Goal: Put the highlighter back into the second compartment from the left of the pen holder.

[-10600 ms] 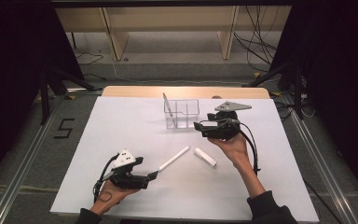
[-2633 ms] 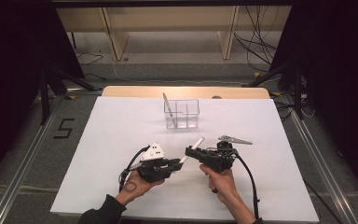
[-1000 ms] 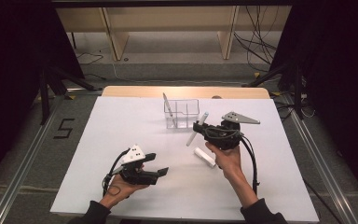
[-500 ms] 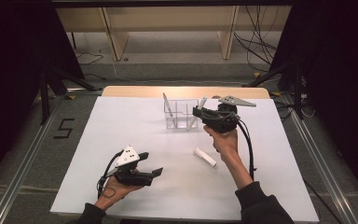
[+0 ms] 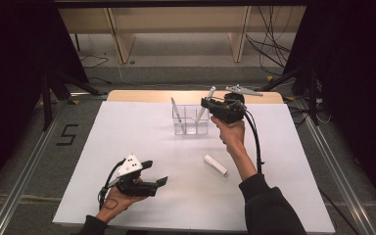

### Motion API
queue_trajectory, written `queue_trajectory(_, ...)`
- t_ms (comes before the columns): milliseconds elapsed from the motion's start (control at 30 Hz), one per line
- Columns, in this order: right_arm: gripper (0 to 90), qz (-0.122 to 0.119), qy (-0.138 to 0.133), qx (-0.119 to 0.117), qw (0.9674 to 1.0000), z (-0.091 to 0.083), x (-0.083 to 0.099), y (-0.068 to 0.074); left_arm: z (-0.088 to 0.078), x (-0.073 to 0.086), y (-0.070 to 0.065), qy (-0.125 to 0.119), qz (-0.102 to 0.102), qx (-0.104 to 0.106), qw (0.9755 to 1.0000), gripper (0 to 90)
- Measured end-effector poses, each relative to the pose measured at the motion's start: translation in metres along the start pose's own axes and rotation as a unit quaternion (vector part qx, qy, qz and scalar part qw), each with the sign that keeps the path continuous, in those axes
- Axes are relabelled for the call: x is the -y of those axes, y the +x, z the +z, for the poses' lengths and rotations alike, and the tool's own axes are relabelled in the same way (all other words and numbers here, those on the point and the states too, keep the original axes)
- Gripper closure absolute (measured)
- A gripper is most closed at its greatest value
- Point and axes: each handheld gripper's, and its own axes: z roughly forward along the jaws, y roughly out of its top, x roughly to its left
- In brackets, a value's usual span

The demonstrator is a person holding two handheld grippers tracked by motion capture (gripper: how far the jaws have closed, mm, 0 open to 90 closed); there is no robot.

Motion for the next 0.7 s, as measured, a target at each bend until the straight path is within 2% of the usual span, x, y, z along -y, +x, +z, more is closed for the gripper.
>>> queue_trajectory(133,78.6,0.001,0.0,0.019,0.9998,0.01,-0.007,-0.005,-0.002,0.002,0.002,0.001,-0.002,-0.003,1.0,16.9)
queue_trajectory(233,78.5,0.008,-0.002,0.026,0.9996,0.016,-0.011,-0.009,-0.003,0.004,0.002,0.003,-0.002,-0.003,1.0,16.9)
queue_trajectory(367,78.6,0.004,0.008,0.036,0.9993,0.026,-0.011,-0.011,-0.004,0.005,0.001,0.004,0.0,-0.005,1.0,16.9)
queue_trajectory(700,78.5,0.005,0.02,0.048,0.9986,0.044,-0.013,-0.012,-0.006,0.006,0.003,0.005,0.001,-0.008,1.0,16.9)
